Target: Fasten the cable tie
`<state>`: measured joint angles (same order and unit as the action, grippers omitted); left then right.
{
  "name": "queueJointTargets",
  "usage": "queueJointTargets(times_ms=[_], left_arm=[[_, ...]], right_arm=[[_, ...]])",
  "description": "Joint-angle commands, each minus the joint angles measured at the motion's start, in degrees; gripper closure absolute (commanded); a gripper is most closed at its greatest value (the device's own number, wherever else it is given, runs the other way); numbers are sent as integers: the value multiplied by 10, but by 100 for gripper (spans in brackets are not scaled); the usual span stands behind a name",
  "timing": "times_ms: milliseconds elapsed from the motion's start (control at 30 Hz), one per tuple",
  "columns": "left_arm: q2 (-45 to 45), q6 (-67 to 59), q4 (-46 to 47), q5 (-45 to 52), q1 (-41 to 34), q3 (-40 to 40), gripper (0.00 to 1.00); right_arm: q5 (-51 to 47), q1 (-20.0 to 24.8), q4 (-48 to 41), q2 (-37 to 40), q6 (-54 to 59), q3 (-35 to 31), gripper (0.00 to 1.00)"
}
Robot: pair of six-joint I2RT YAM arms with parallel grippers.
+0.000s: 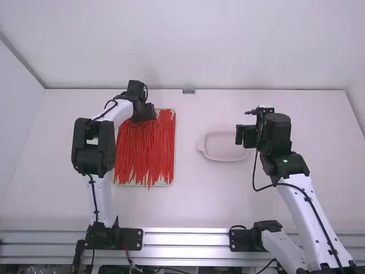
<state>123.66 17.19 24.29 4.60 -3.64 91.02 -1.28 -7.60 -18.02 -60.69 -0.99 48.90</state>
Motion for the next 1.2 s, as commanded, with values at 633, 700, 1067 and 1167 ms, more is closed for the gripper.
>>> queueJointTargets(times_ms=[633, 700, 1067, 1167], left_arm=[[38, 14, -23, -11, 6, 5, 63], [38, 14, -23, -13, 6, 4, 65], [38, 15, -23, -23, 3, 3, 71], [38, 15, -23, -23, 3, 3, 73]], right_arm=[[-1, -3, -2, -1, 0, 19, 2], [-1, -3, -2, -1, 0, 19, 2], [-1, -3, -2, -1, -1, 19, 2], [-1, -3, -2, -1, -1, 19, 2]])
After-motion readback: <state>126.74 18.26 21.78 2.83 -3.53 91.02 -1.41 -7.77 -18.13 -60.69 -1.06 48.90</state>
